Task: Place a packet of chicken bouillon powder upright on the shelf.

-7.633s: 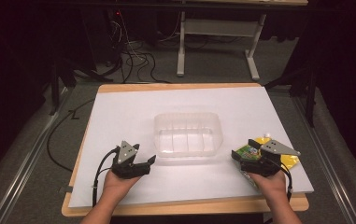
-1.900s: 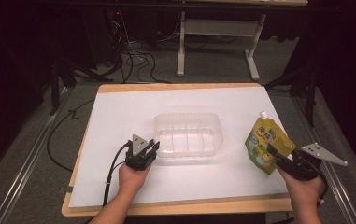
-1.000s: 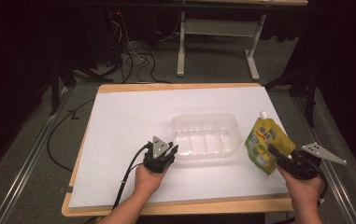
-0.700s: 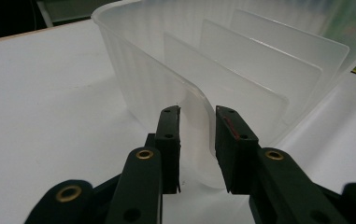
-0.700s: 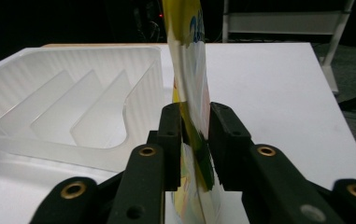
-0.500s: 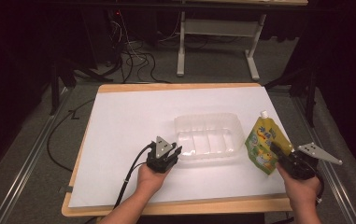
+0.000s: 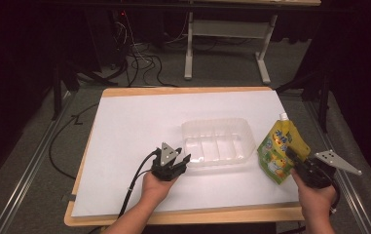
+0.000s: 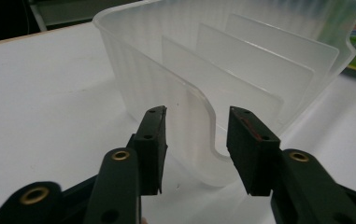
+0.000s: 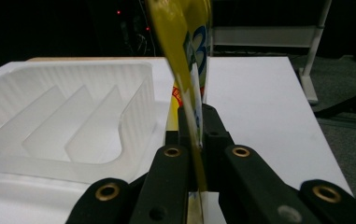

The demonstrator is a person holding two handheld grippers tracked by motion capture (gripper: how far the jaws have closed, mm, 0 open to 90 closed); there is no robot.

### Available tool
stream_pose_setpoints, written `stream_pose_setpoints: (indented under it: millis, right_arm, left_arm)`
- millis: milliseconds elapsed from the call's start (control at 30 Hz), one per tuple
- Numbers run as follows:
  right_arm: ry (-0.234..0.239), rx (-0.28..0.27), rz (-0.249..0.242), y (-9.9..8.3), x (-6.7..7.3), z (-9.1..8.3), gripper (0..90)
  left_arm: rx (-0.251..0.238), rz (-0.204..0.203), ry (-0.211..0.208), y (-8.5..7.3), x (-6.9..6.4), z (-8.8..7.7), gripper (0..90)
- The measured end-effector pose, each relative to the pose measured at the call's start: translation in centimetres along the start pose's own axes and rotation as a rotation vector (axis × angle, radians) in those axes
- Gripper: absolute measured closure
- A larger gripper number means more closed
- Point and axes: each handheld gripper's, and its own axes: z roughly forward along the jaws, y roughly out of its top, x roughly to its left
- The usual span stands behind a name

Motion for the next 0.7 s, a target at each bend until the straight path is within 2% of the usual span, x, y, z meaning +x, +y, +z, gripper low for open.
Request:
stream_pose_setpoints:
  millis: [133, 167, 500, 700]
  right_arm:
    - [-0.002, -0.029, 0.014, 0.4, -0.1, -0.6, 90.0]
    - [-0.007, -0.038, 0.012, 0.6, -0.1, -0.8, 90.0]
    - [-0.025, -0.112, 0.009, 2.4, 0.2, -2.4, 90.0]
    - [0.003, -0.169, 0.023, 4.0, 1.0, -3.5, 90.0]
  left_arm:
    - [-0.003, 0.012, -0.002, -0.2, 0.1, 0.0, 69.8]
    - [-0.007, 0.026, 0.0, -0.2, -0.1, 0.1, 73.4]
    - [-0.007, 0.024, 0.003, -0.2, 0.0, 0.1, 74.0]
    - [-0.007, 0.031, 0.018, -0.1, 0.1, 0.1, 74.4]
